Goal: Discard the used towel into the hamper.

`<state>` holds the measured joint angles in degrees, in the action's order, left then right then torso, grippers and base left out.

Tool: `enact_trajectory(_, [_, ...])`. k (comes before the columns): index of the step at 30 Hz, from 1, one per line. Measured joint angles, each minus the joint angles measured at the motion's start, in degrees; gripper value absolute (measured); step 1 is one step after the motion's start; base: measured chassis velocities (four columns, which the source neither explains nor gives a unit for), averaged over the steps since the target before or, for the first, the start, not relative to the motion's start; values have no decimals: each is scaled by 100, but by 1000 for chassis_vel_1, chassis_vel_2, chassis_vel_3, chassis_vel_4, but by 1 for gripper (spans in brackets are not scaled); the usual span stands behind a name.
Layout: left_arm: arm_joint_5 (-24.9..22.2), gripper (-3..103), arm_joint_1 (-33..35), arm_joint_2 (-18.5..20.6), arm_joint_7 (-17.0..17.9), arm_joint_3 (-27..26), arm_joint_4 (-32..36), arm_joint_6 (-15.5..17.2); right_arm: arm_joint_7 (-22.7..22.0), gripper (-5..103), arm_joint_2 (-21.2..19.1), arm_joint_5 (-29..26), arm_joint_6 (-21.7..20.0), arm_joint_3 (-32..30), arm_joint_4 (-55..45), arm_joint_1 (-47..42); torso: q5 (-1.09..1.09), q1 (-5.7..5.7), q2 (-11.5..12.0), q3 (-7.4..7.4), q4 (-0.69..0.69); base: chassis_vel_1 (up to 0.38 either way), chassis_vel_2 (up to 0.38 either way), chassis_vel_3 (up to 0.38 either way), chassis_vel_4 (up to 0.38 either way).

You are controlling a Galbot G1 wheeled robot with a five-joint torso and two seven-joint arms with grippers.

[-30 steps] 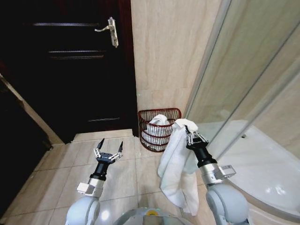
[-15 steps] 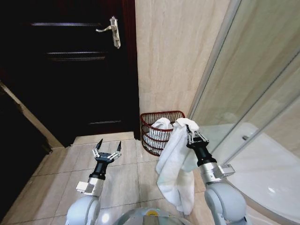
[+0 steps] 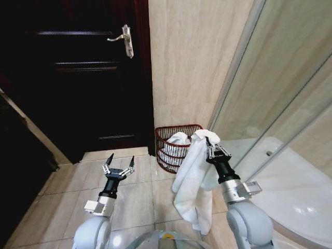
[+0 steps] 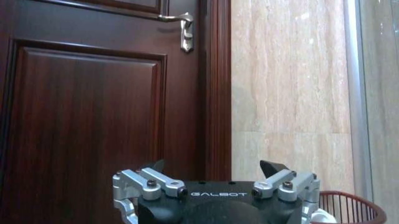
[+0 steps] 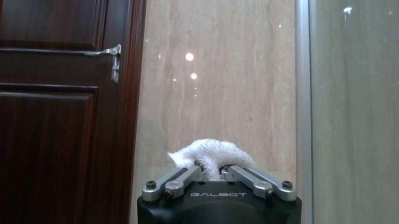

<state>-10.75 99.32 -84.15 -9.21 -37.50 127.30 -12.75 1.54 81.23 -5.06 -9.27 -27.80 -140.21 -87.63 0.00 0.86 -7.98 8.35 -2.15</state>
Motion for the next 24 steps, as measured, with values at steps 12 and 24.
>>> enact_trajectory(12, [18,100,-2,3,-11,4,28,13,-1,7,0,-34,-35,-11,-69,-14,0,72,-304,233,0,0,0,0,0])
enact_trajectory(24, [46,100,-4,-7,-21,18,37,20,-114,7,-44,-121,-136,-5,-173,-25,0,144,-574,431,0,0,0,0,0])
